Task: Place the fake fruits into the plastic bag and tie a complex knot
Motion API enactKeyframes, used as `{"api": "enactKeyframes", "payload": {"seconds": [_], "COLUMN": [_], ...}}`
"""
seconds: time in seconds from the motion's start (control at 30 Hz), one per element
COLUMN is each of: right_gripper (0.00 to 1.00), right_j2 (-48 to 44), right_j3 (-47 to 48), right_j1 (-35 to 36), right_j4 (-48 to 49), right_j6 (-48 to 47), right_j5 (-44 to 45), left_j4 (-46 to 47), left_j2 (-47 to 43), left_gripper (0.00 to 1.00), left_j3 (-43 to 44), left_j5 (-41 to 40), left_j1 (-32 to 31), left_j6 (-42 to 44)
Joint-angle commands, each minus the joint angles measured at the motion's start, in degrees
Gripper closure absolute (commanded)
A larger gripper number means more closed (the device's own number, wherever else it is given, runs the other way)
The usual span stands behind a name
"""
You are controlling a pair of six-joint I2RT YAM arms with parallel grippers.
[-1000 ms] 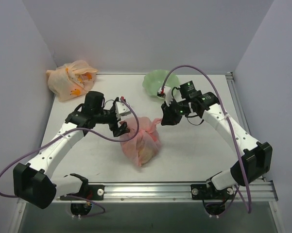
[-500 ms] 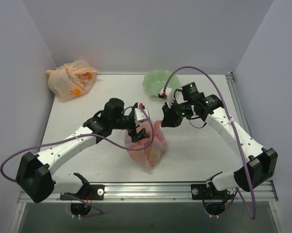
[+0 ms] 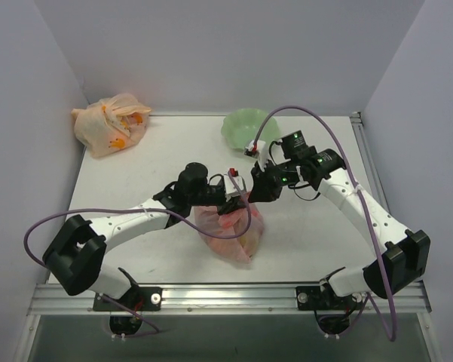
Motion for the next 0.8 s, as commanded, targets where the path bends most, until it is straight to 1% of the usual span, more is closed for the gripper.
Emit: {"api": "enactKeyframes", "payload": {"seconds": [0.0,0.03,0.07,0.1,0.13,0.17,0.2,0.23,0.3,0.33,0.37,0.4,0.43,0.47,0.5,0.53,0.57,0.63,0.67,0.7,0.77], "right_gripper": [0.98,0.90,0.81,0.70,0.48,0.40,0.34,0.27,0.16,0.06,0.04,0.01,0.00,0.00,0.00,0.00,0.00,0.00,0.00,0.00,0.00], "right_j2": [-2.8,-2.9,-3.0,-3.2,-3.7,-4.2,-4.5,-5.0,-5.9,-6.1,-6.5,-6.6,-6.8,-7.1,-7.2,-7.3,-7.4,-7.5,-7.4,-7.4,-7.2], "right_j3": [-0.4,-0.4,-0.3,-0.2,0.3,0.6,1.0,1.4,3.1,3.8,4.9,5.3,5.5,5.6,5.5,5.4,5.1,4.2,3.9,3.7,3.0], "right_j1": [0.5,0.4,0.1,-0.4,-1.7,-2.6,-3.5,-5.1,-6.7,-7.6,-8.9,-9.7,-10.5,-11.4,-11.9,-12.3,-12.6,-13.1,-13.3,-13.3,-13.3], "right_j4": [-0.5,-0.6,-0.6,-0.6,-0.9,-0.9,-1.0,-1.1,-0.9,-1.1,-1.0,-1.0,-1.0,-1.1,-1.1,-1.2,-1.3,-1.5,-1.5,-1.6,-1.6], "right_j6": [0.1,0.5,0.9,1.1,1.2,1.3,1.3,1.3,1.7,1.9,2.2,2.5,2.5,2.4,2.3,2.0,1.8,0.8,0.6,0.5,0.4], "right_j5": [-3.1,-2.3,-1.9,-1.7,-1.7,-1.9,-1.8,-2.0,-2.5,-2.6,-2.9,-3.0,-3.0,-3.0,-2.5,-2.2,-1.9,-1.4,-1.1,-0.8,-0.1], "left_j4": [7.0,5.6,3.8,-0.9,-3.5,-5.7,-7.9,-12.0,-17.1,-21.4,-23.7,-26.0,-30.9,-33.2,-37.0,-38.8,-40.2,-42.1,-42.5,-43.3,-43.9], "left_j2": [0.7,0.4,-0.6,-1.2,-1.9,-3.9,-5.1,-6.5,-10.8,-12.3,-13.8,-16.3,-17.4,-19.6,-20.7,-21.7,-23.2,-24.1,-24.0,-23.4,-20.6], "left_gripper": [0.66,0.82,0.96,1.00,1.00,1.00,1.00,1.00,1.00,1.00,1.00,1.00,1.00,1.00,1.00,1.00,1.00,1.00,1.00,1.00,1.00], "left_j3": [1.4,1.5,2.1,2.5,2.9,3.0,3.0,2.8,3.0,3.1,3.4,4.0,5.1,5.7,6.1,6.7,6.8,6.4,6.5,6.6,8.3], "left_j5": [-0.1,-0.1,-0.3,-0.6,-0.6,-0.6,-0.6,-0.7,-1.3,-2.5,-3.6,-4.9,-6.1,-6.1,-6.2,-7.1,-7.7,-10.0,-11.0,-10.8,-10.9], "left_j1": [-0.2,-0.2,0.0,0.4,1.5,2.6,4.0,6.8,9.7,11.3,14.1,15.6,16.9,20.4,22.1,23.7,25.7,31.7,34.1,39.2,43.7], "left_j6": [-1.6,-1.3,0.0,0.8,1.3,1.5,1.5,1.6,2.6,2.7,3.1,3.2,3.4,3.6,3.7,3.9,4.6,4.6,4.7,4.8,4.8]}}
